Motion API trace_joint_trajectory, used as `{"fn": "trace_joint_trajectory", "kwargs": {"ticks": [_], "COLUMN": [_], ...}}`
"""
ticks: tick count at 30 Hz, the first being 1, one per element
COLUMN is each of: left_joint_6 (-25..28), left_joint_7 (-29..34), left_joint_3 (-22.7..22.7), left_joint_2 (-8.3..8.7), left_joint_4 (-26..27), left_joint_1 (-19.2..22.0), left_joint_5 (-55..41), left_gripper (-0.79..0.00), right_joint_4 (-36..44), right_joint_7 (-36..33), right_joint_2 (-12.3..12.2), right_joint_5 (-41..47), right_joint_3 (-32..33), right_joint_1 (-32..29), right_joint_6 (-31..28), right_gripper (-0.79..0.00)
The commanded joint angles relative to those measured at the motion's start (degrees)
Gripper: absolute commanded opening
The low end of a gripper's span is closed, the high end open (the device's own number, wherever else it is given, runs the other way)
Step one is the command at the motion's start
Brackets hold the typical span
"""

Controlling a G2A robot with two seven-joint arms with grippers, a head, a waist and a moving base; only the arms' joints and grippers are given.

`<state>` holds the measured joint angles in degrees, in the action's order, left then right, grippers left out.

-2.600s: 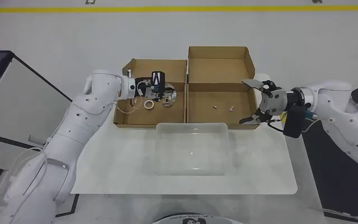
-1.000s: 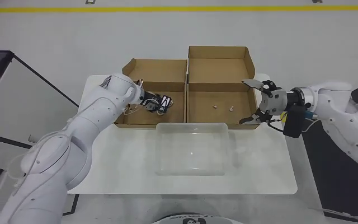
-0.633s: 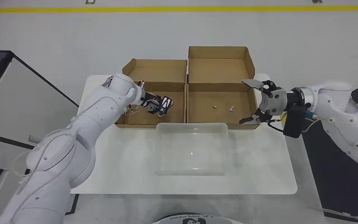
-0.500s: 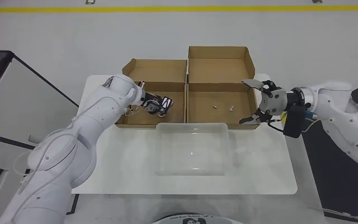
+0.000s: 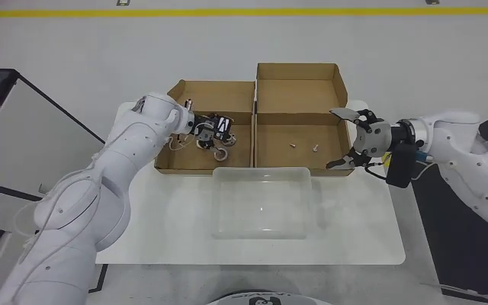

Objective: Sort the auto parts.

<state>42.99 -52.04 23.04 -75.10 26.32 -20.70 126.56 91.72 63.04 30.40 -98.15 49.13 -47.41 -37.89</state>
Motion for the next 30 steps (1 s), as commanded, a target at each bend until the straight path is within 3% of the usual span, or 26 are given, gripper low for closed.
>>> {"fn": "trace_joint_trajectory", "kwargs": {"ticks": [1, 8, 15, 22, 30], "left_joint_6": [0.09, 1.56, 2.30, 6.29, 13.72], "left_joint_7": [-0.96, -6.55, -6.95, -2.96, 4.46], "left_joint_3": [1.15, 5.20, 10.81, 20.05, 35.31], "left_joint_2": [0.43, 3.13, 8.04, 15.62, 23.31], "left_joint_4": [0.11, 3.39, 12.01, 27.84, 49.12], "left_joint_1": [0.25, -0.02, -2.64, -9.33, -21.75], "left_joint_5": [-2.28, -8.29, -14.67, -21.82, -29.85], "left_gripper": [0.000, 0.000, 0.000, 0.000, 0.000], "right_joint_4": [0.00, 0.00, 0.00, 0.00, 0.00], "right_joint_7": [0.00, 0.00, 0.00, 0.00, 0.00], "right_joint_2": [0.00, 0.00, 0.00, 0.00, 0.00], "right_joint_5": [0.00, 0.00, 0.00, 0.00, 0.00], "right_joint_3": [0.00, 0.00, 0.00, 0.00, 0.00], "right_joint_1": [0.00, 0.00, 0.00, 0.00, 0.00], "right_joint_6": [0.00, 0.00, 0.00, 0.00, 0.00], "right_gripper": [0.000, 0.000, 0.000, 0.000, 0.000]}}
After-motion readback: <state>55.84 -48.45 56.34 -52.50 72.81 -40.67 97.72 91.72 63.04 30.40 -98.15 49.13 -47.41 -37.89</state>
